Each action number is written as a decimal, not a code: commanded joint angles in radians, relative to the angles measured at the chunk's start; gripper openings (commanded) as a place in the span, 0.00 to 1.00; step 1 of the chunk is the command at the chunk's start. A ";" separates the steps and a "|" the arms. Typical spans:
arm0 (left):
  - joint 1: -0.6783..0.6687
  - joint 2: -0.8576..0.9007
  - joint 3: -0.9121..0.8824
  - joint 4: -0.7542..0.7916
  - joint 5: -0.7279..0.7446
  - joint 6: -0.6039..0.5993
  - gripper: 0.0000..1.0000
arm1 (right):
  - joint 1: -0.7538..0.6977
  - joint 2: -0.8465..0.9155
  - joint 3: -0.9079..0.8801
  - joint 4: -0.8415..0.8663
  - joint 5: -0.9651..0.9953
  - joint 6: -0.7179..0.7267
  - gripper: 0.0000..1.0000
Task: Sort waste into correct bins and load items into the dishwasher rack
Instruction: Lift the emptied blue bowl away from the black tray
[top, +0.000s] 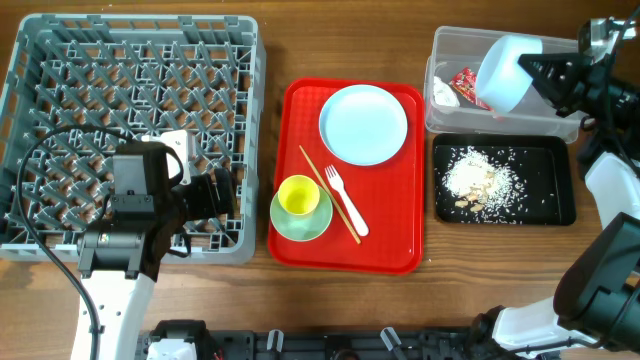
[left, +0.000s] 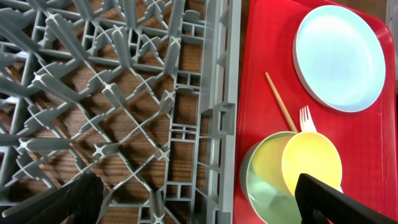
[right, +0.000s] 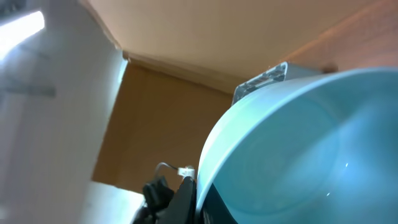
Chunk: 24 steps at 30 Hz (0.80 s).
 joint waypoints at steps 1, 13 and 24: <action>0.005 -0.008 0.021 0.003 0.012 -0.005 1.00 | 0.003 -0.005 0.073 -0.024 0.071 0.013 0.05; 0.005 -0.008 0.021 0.003 0.012 -0.005 1.00 | 0.021 -0.005 0.367 -0.674 0.402 -0.422 0.05; 0.005 -0.008 0.021 0.003 0.012 -0.005 1.00 | 0.142 -0.005 0.558 -1.341 0.489 -1.004 0.05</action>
